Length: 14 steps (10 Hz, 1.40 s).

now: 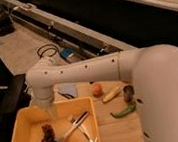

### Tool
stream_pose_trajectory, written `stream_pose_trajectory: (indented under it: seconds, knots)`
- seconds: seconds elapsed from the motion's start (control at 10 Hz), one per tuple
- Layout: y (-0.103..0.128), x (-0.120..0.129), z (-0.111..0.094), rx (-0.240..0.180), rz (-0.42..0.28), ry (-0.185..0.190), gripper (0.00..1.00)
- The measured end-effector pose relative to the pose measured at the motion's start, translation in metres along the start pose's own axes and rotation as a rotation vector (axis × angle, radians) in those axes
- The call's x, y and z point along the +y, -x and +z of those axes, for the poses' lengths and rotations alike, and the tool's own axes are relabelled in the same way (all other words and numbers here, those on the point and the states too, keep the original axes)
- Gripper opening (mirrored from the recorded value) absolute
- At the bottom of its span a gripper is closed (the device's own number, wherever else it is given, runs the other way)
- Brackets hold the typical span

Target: Place grapes in paper cup

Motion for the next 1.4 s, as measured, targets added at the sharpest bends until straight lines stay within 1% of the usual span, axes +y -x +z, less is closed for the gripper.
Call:
stream_pose_trajectory:
  seconds: [0.1, 0.2, 0.3, 0.4, 0.8, 0.9, 1.0, 1.1, 1.2, 1.3, 1.4]
  knots:
    - [0.008, -0.007, 0.017, -0.024, -0.022, 0.020, 0.80]
    - [0.011, -0.009, 0.030, -0.045, -0.032, 0.032, 0.80]
    - [0.012, -0.010, 0.040, -0.070, -0.037, 0.035, 0.80]
    - [0.013, -0.010, 0.043, -0.080, -0.040, 0.035, 0.80]
    - [0.012, -0.010, 0.041, -0.079, -0.039, 0.033, 0.80]
    - [0.012, -0.010, 0.041, -0.072, -0.054, 0.047, 0.80]
    - [0.011, -0.010, 0.042, -0.069, -0.091, 0.083, 0.80]
    - [0.011, -0.009, 0.048, -0.082, -0.125, 0.119, 0.80]
    - [0.007, -0.005, 0.055, -0.101, -0.146, 0.138, 0.80]
    - [0.003, 0.002, 0.065, -0.128, -0.170, 0.157, 0.80]
    - [0.003, 0.005, 0.076, -0.165, -0.212, 0.167, 0.80]
